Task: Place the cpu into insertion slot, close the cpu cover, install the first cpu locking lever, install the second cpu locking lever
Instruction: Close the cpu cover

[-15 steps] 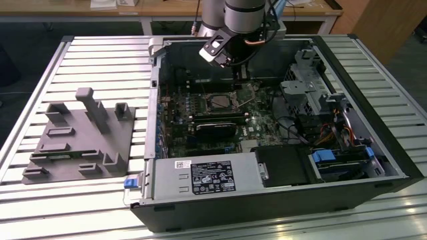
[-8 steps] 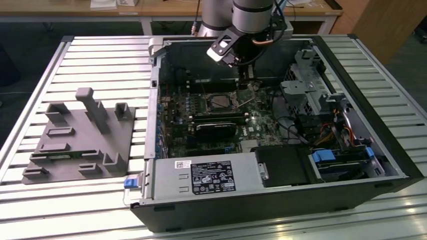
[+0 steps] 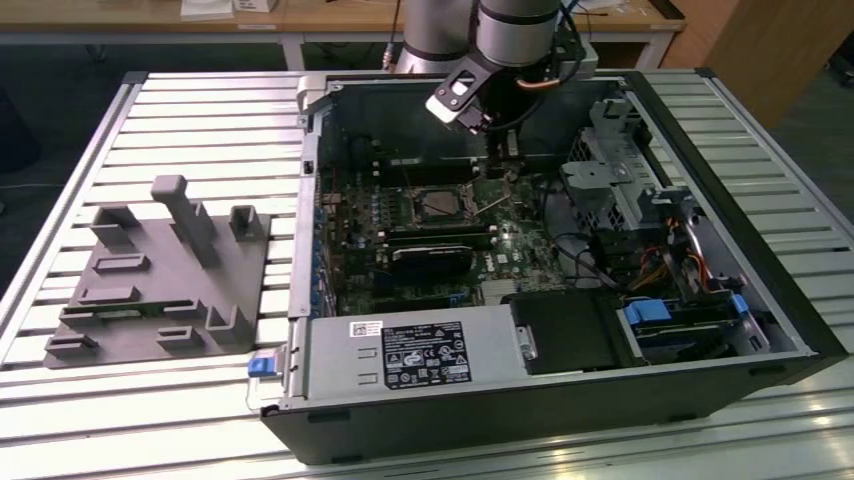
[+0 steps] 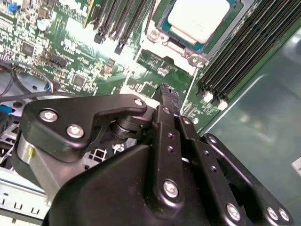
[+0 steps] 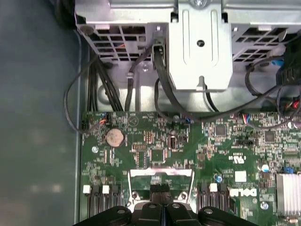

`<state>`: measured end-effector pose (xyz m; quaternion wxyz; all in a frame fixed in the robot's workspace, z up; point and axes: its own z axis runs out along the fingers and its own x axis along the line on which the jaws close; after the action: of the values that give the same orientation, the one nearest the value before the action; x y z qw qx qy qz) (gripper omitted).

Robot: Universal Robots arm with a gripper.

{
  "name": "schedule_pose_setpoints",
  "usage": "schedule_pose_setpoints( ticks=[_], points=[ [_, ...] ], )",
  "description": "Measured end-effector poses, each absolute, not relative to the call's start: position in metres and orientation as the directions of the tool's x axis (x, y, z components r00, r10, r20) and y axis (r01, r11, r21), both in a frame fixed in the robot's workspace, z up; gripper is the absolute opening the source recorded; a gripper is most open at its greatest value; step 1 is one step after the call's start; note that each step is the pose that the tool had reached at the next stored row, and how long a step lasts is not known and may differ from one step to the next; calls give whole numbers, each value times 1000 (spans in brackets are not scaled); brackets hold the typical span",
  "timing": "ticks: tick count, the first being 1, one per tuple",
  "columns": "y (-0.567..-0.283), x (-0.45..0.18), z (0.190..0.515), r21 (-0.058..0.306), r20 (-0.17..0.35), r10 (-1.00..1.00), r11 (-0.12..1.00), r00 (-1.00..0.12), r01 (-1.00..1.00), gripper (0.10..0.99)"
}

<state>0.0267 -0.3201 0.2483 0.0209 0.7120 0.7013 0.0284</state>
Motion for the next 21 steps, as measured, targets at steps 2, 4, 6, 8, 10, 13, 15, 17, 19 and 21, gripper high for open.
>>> schedule_pose_setpoints(
  ticks=[2,4,6,8,10,13,15,17,19,21],
  points=[
    [-320,30,248,70,11,1000,-16,15,997,106],
    [-320,33,248,70,11,1000,-16,15,997,106],
    [-320,37,248,70,11,1000,-15,15,997,106],
    [-320,41,248,70,11,1000,-16,15,997,106],
    [-320,46,248,70,11,1000,-15,15,997,106],
    [-320,52,248,70,11,1000,-16,15,997,106],
    [-320,57,248,70,11,1000,-15,15,997,106],
    [-320,61,248,70,11,1000,-16,15,997,106],
    [-320,64,248,70,11,1000,-15,15,997,106],
    [-320,65,247,70,11,1000,-16,15,997,106]
  ],
)
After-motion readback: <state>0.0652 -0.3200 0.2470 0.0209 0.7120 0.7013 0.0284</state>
